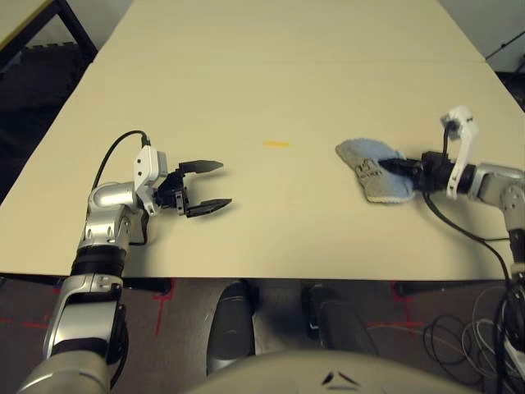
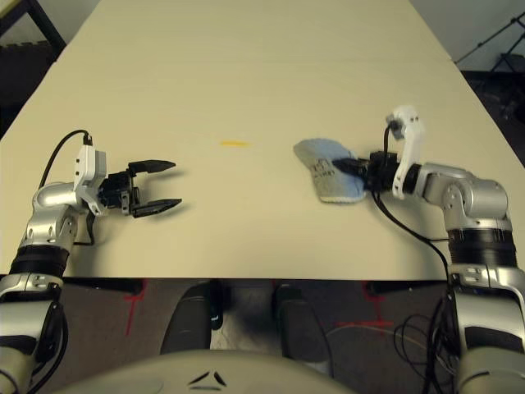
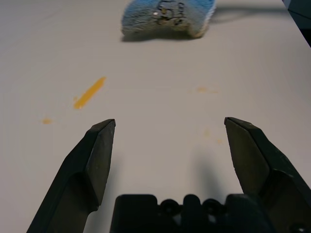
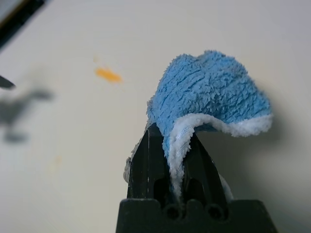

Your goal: Wipe the water off the table with a rag.

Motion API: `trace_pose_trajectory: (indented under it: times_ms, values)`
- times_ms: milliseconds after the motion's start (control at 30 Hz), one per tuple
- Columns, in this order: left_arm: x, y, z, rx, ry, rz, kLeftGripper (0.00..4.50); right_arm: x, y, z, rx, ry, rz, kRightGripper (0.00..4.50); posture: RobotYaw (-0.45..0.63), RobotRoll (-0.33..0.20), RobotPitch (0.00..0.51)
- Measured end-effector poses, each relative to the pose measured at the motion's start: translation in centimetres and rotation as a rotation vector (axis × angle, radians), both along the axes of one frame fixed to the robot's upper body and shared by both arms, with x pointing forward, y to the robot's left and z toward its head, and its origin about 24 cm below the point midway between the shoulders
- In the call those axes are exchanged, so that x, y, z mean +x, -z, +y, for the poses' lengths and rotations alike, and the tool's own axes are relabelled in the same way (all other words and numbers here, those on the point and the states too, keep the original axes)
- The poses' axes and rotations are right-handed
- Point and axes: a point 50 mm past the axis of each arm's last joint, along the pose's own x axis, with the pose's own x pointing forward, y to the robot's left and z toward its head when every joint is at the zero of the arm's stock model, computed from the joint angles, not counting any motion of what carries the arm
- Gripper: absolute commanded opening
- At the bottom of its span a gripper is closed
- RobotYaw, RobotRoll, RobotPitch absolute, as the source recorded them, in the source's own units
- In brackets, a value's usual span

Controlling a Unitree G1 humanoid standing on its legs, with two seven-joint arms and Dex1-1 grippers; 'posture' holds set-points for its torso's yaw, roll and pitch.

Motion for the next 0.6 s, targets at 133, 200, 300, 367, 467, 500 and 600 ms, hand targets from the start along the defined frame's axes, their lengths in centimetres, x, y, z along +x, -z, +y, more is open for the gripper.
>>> trace_pose_trajectory:
  times_ms: [133,200,300,367,467,500,600]
  values:
    - [0.1,0.5,0.5,0.003,-0.022,0.016,4.5,2.0,-0.9,2.4,0.072,0.004,-0.042,0.06,0.1,0.0,0.142]
    - [0.1,0.6,0.8,0.009,-0.039,0.022,4.5,3.1,-0.9,3.5,0.074,0.012,-0.043,0.06,0.1,0.0,0.142]
    - [0.6,0.4,1.1,0.01,-0.086,0.024,4.5,4.6,-0.2,5.7,0.058,0.003,-0.017,0.06,0.13,0.0,0.139]
    - [1.0,0.1,1.3,-0.002,-0.119,0.015,4.5,5.4,0.3,7.0,0.041,-0.007,0.007,0.06,0.14,0.0,0.14]
    - [1.1,-0.1,1.4,-0.007,-0.133,0.009,4.5,6.1,1.0,7.9,0.014,-0.003,0.03,0.06,0.14,0.0,0.141]
    - [1.1,-0.1,1.4,-0.007,-0.135,0.01,4.5,6.4,1.3,8.1,0.0,-0.001,0.038,0.06,0.15,0.0,0.144]
    - [1.1,-0.1,1.5,-0.006,-0.138,0.01,4.5,6.8,1.6,8.8,-0.027,-0.008,0.046,0.06,0.15,0.0,0.145]
